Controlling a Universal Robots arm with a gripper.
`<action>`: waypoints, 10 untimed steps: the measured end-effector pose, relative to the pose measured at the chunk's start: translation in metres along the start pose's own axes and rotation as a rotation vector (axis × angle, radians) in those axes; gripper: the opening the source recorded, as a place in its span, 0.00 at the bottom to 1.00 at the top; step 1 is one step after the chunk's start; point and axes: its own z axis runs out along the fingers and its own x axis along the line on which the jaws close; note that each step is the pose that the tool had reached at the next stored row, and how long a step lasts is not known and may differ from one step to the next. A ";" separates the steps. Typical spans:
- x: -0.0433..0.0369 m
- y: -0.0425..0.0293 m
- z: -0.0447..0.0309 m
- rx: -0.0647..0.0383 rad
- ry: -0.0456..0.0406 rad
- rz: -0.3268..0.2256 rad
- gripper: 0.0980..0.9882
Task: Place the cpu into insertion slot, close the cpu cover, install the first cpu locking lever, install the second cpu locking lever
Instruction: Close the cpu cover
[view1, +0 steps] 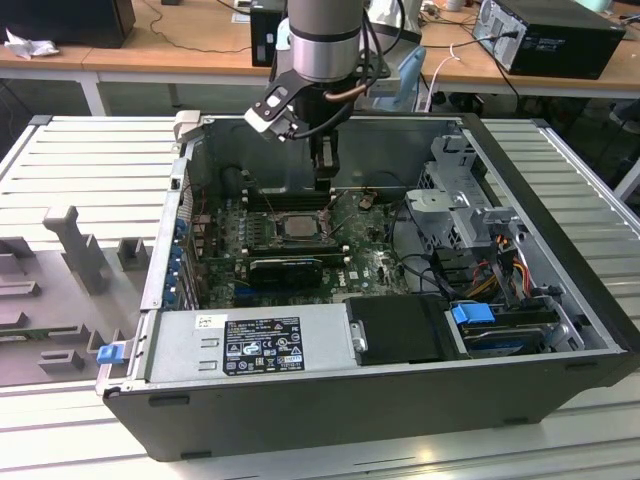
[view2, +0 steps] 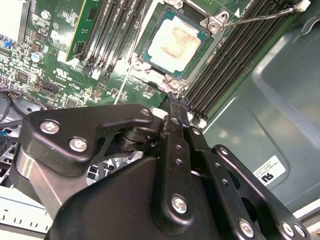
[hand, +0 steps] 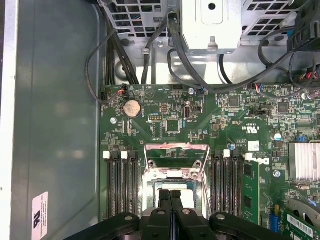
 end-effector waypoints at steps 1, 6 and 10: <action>0.0000 0.0001 -0.0001 0.000 -0.0001 0.000 0.01; 0.0000 0.0009 -0.0006 0.000 0.0000 0.000 0.01; 0.0001 0.0110 0.0001 0.003 -0.0001 0.000 0.01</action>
